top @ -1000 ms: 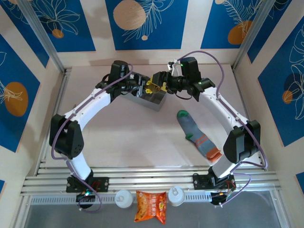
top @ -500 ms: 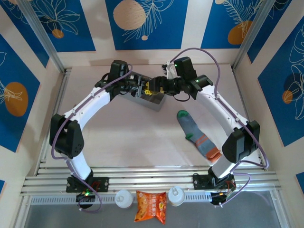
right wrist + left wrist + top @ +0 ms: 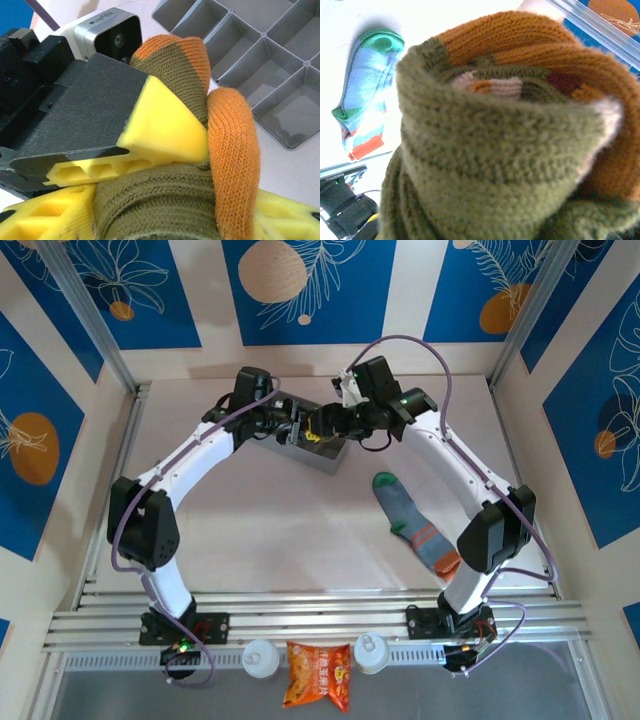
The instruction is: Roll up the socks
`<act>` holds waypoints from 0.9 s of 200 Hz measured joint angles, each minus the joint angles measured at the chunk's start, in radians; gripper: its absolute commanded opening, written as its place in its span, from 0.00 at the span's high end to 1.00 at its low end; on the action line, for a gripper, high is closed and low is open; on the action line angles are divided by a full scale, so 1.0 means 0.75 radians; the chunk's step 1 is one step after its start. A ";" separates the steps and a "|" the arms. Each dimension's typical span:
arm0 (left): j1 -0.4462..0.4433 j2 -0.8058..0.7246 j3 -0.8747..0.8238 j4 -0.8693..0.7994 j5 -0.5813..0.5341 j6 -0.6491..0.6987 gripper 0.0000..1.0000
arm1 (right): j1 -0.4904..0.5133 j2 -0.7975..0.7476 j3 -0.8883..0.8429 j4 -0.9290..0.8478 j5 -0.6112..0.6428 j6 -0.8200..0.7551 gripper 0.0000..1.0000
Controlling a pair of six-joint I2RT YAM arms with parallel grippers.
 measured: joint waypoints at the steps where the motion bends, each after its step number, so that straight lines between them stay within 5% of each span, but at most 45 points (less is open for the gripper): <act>1: -0.001 0.000 0.000 0.000 0.000 -0.001 1.00 | 0.000 0.000 0.001 -0.001 0.001 0.000 0.42; 34: -0.003 0.000 0.000 0.022 -0.006 -0.015 1.00 | 0.018 0.015 0.051 -0.043 0.063 0.005 0.51; 102: -0.003 0.012 -0.026 0.071 -0.057 -0.062 1.00 | 0.055 0.015 0.063 -0.062 0.208 0.036 0.92; 115: -0.003 0.021 -0.031 0.088 -0.061 -0.072 0.92 | 0.060 0.016 0.071 -0.076 0.233 0.038 1.00; 143: -0.003 0.030 -0.038 0.125 -0.060 -0.082 0.66 | 0.068 0.023 0.095 -0.106 0.282 0.036 1.00; 180: -0.006 0.040 -0.038 0.151 -0.055 -0.087 0.53 | 0.073 0.024 0.100 -0.112 0.307 0.036 1.00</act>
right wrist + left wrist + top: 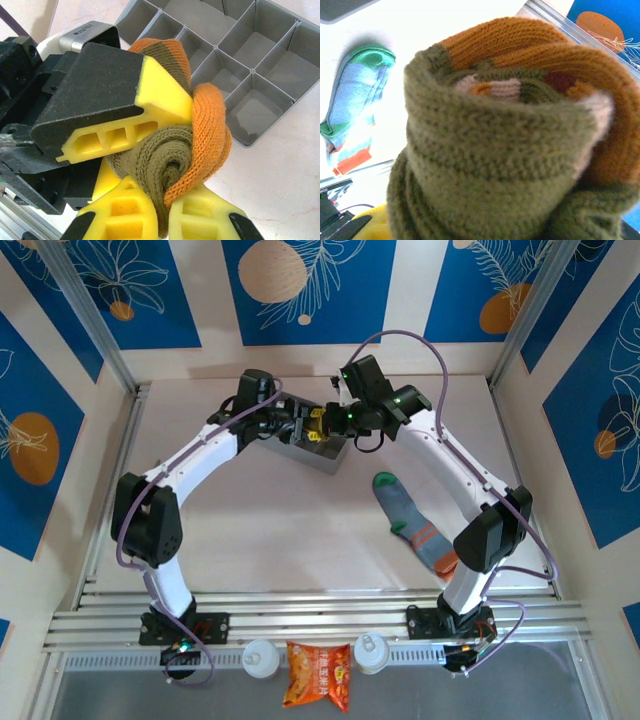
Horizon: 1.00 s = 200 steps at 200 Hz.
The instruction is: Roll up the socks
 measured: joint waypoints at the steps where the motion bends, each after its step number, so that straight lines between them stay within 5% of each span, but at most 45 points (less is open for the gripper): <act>1: 0.000 0.000 0.001 0.001 0.000 -0.003 0.53 | 0.000 0.000 0.000 0.000 0.001 0.000 1.00; 71: -0.005 0.039 0.073 -0.145 -0.007 0.156 0.22 | -0.001 0.000 -0.016 0.030 -0.061 0.004 1.00; 90: 0.004 0.050 0.135 -0.281 -0.033 0.251 0.05 | -0.012 0.000 -0.016 0.030 -0.071 0.004 1.00; 157: 0.027 0.070 0.456 -0.951 -0.342 0.641 0.01 | -0.071 0.039 -0.007 -0.111 -0.027 -0.020 1.00; 200: 0.050 0.061 0.450 -1.185 -0.558 0.767 0.02 | -0.076 0.248 0.187 -0.330 0.043 -0.042 1.00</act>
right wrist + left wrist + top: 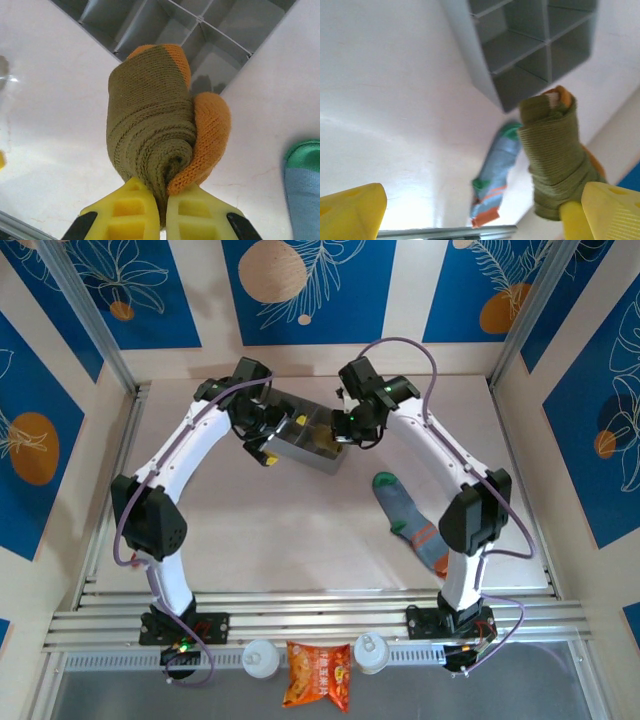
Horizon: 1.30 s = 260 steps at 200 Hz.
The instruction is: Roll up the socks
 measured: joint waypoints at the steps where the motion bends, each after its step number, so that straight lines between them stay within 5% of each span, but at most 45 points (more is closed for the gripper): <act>1: 0.000 -0.001 -0.003 -0.001 -0.002 0.001 0.03 | 0.000 0.005 0.005 -0.003 0.002 0.000 1.00; 108: 0.000 -0.198 -0.350 -0.026 -0.082 0.062 0.10 | 0.006 0.496 0.682 -0.414 0.173 -0.016 1.00; 260: 0.000 -0.257 -0.443 0.008 -0.079 0.092 0.15 | 0.038 0.660 0.822 -0.547 0.318 -0.085 1.00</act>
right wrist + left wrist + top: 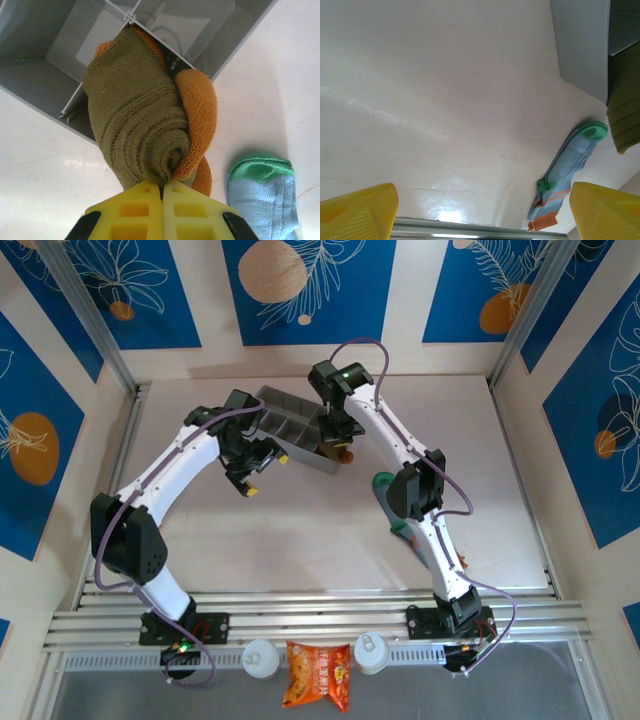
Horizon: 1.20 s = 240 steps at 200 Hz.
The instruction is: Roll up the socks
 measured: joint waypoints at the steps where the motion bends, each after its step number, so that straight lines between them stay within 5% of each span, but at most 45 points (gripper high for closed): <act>1: 0.000 -0.001 -0.001 0.001 0.000 -0.001 0.15 | 0.000 0.000 0.000 0.002 0.000 -0.001 1.00; 173: -0.005 0.065 -0.028 0.191 0.066 -0.041 0.19 | 0.010 0.076 -0.100 0.273 -0.106 -0.021 1.00; 240: -0.005 0.013 -0.043 0.191 0.064 -0.040 0.13 | -0.031 0.070 -0.032 0.274 -0.155 0.027 0.54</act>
